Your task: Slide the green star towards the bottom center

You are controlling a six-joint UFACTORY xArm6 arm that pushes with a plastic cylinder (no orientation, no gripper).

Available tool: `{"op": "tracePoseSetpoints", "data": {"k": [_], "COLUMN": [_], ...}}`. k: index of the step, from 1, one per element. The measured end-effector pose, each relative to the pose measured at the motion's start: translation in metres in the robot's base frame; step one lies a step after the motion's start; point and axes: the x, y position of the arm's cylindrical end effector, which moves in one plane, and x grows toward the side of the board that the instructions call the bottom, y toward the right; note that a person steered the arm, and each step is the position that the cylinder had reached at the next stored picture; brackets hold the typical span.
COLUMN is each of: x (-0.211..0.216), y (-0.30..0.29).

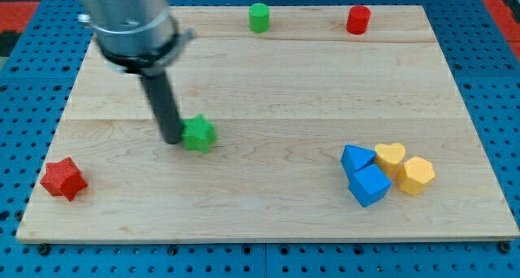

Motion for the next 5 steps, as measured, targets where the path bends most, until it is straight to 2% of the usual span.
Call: {"op": "tracePoseSetpoints", "data": {"k": [2,3,4,5], "x": [-0.033,-0.072,-0.036,0.01], "y": [-0.008,0.014,0.052,0.061]}}
